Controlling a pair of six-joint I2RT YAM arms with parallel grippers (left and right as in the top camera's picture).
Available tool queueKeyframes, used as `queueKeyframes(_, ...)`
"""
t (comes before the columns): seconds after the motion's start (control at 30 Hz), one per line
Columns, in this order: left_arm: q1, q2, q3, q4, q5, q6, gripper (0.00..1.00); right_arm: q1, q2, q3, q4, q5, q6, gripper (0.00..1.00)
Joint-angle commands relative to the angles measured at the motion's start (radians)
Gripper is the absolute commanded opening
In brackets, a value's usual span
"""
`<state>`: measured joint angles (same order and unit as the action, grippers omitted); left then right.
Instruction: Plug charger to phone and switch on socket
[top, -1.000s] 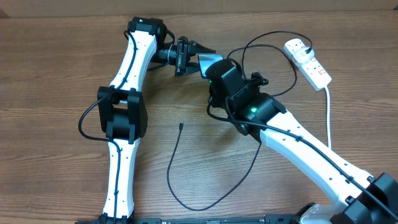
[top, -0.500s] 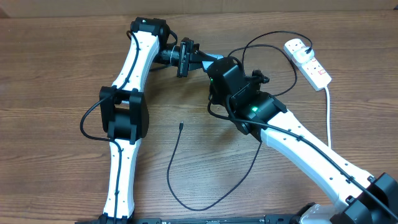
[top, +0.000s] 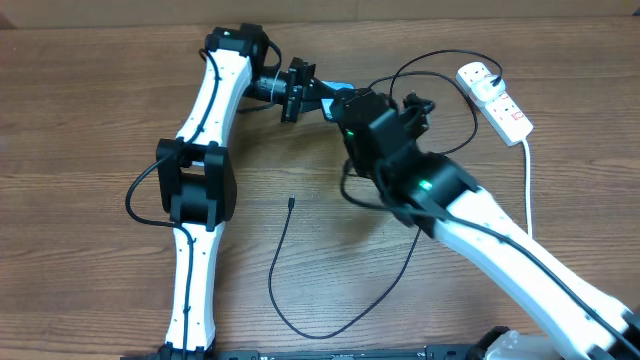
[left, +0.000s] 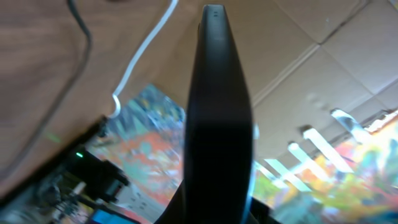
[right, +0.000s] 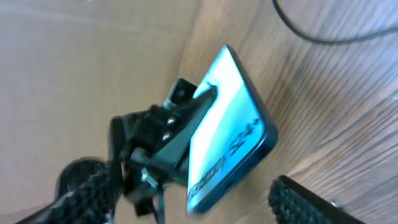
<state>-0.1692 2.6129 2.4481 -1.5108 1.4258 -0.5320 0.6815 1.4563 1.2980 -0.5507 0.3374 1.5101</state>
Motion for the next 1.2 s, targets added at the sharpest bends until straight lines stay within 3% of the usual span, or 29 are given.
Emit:
queueKeyframes(0.0, 0.033, 0.009, 0.024, 0.0, -0.05, 0.119, 0.04, 0.003, -0.153, 0.026, -0.06, -0.003, -0.249, 0.92)
queueKeyframes(0.27, 0.053, -0.029, 0.024, -0.063, -0.134, 0.397, 0.04, 0.003, -0.338, 0.026, -0.351, -0.003, -0.649, 1.0)
queueKeyframes(0.4, 0.051, -0.126, 0.024, -0.065, -0.296, 0.425, 0.04, 0.003, -0.361, 0.026, -0.576, 0.002, -0.678, 1.0)
queueKeyframes(0.6, 0.051, -0.327, 0.024, -0.013, -0.562, 0.375, 0.04, 0.003, -0.36, 0.026, -0.67, 0.001, -0.673, 1.0)
queueKeyframes(0.77, 0.053, -0.501, 0.024, -0.007, -0.97, 0.216, 0.04, 0.003, -0.359, 0.026, -0.612, -0.004, -0.665, 1.0)
queueKeyframes(0.9, 0.051, -0.61, 0.024, -0.01, -1.306, 0.116, 0.04, 0.003, -0.332, 0.025, -0.535, -0.121, -0.643, 1.0)
queueKeyframes(1.0, 0.051, -0.639, 0.024, -0.013, -1.405, 0.116, 0.04, 0.003, -0.286, 0.025, -0.512, -0.196, -0.647, 1.0)
queueKeyframes(1.17, 0.051, -0.638, 0.023, -0.057, -1.407, 0.116, 0.04, 0.003, -0.187, 0.025, -0.496, -0.311, -0.647, 1.0)
